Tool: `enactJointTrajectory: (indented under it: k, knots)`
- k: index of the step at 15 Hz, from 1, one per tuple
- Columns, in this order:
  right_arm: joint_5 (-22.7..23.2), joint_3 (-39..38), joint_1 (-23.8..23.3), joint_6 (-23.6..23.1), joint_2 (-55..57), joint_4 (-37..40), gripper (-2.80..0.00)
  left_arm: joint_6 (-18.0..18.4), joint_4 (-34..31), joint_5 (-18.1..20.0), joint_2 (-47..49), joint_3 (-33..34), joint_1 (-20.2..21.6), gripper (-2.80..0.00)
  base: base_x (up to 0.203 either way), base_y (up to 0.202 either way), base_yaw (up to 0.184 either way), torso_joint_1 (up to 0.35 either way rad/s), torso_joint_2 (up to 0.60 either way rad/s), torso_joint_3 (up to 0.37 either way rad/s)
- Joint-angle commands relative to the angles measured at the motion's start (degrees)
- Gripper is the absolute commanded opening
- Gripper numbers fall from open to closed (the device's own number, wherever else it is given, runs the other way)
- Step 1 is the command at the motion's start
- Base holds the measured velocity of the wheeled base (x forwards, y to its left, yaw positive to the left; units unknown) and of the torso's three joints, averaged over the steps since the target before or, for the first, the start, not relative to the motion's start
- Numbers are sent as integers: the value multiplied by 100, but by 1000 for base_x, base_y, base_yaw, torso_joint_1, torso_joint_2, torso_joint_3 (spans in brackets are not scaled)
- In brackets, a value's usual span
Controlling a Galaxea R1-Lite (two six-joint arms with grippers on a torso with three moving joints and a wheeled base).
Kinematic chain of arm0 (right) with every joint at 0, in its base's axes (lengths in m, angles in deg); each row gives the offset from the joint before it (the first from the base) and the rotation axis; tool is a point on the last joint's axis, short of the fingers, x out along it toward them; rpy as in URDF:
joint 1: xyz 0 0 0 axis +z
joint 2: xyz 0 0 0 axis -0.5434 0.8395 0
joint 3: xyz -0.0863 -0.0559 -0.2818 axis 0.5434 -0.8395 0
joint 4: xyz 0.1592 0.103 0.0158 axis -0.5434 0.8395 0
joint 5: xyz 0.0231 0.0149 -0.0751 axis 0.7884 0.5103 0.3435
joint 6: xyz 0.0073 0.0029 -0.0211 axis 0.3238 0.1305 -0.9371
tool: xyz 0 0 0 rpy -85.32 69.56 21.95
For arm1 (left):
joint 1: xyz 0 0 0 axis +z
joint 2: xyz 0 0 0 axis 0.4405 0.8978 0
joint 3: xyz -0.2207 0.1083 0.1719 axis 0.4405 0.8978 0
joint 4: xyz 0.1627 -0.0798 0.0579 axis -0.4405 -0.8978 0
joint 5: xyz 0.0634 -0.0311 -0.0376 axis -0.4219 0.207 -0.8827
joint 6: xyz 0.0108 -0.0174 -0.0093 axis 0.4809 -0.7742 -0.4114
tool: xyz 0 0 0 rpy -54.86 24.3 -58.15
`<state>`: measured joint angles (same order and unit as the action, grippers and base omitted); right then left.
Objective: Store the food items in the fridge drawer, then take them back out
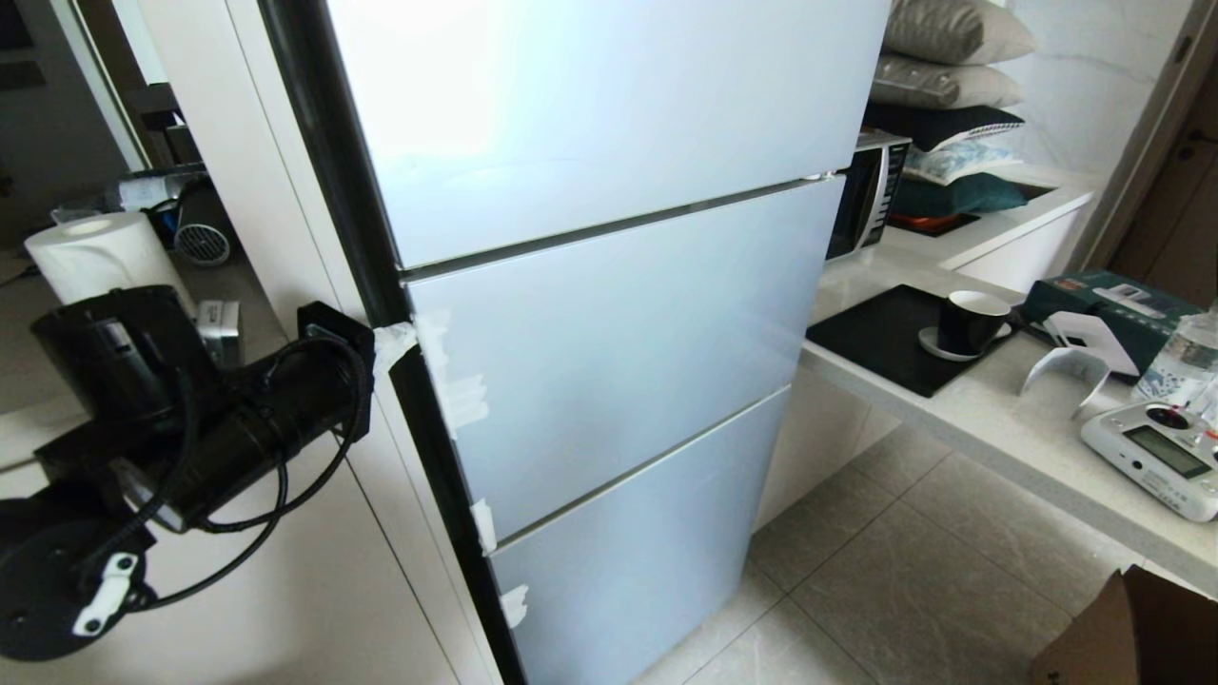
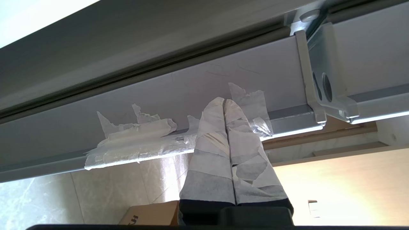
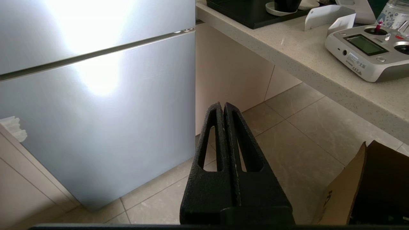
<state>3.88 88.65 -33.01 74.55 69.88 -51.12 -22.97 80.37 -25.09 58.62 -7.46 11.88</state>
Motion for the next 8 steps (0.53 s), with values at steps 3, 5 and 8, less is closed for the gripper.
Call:
enactJointTrajectory:
  k: [3,5,8]
  knots:
    - [1,-1,1,-4,-1,-1,-280,-49,28,6,38,11,-149,-280,0,0,0,0,0,0]
    - [1,-1,1,-4,-1,-1,-280,-58,28,6,23,31,-236,-280,0,0,0,0,0,0]
    - [2,-1,1,-4,-1,-1,-280,-76,28,6,-38,96,-399,-280,0,0,0,0,0,0]
